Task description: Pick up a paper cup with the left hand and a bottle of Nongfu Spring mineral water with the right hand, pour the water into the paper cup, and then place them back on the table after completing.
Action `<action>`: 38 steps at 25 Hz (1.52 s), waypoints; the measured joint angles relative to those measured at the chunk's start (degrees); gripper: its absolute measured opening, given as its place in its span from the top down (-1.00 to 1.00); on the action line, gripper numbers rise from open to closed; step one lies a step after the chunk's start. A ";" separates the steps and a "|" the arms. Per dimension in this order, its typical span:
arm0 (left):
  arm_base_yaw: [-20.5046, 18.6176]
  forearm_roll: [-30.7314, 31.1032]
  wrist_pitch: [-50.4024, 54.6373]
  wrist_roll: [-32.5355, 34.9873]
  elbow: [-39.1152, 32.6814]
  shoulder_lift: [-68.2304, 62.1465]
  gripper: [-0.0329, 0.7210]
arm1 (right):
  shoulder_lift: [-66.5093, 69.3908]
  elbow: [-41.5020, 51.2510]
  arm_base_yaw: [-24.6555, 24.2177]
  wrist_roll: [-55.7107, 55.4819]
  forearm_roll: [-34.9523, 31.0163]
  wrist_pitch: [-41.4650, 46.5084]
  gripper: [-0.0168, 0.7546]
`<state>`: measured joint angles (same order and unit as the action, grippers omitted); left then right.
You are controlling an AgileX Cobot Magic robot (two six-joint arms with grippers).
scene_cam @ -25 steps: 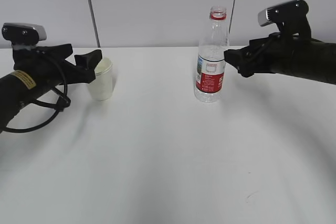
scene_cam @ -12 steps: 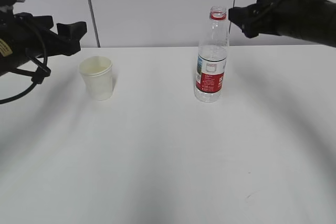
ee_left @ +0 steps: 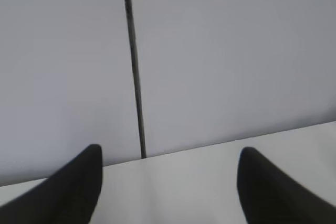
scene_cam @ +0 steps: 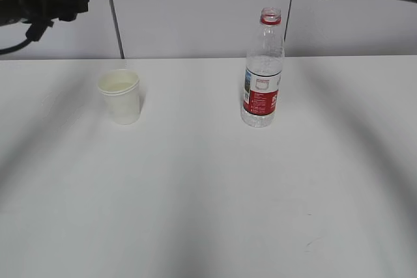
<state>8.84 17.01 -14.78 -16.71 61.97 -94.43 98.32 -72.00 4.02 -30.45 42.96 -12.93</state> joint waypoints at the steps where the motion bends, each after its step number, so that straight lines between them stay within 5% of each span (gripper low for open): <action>1: 0.00 -0.38 2.00 -0.10 1.77 0.00 -0.39 | 0.14 -1.44 0.00 0.00 0.00 2.96 -0.53; 9: 0.00 -1.29 19.60 -0.23 12.03 0.00 -0.39 | 2.13 -9.42 0.00 -1.98 -1.00 23.45 -0.53; 20: 0.05 -6.46 38.52 -0.36 15.64 0.00 -0.38 | 2.13 -15.20 3.12 -3.06 -6.51 40.88 -0.53; 38: 0.05 -8.71 55.70 -0.36 22.84 -0.58 -0.36 | 2.13 -23.19 7.15 7.96 -22.05 57.89 -0.53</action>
<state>8.89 8.30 40.93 -17.07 84.81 -95.01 100.45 -95.19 11.18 -22.49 20.91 44.97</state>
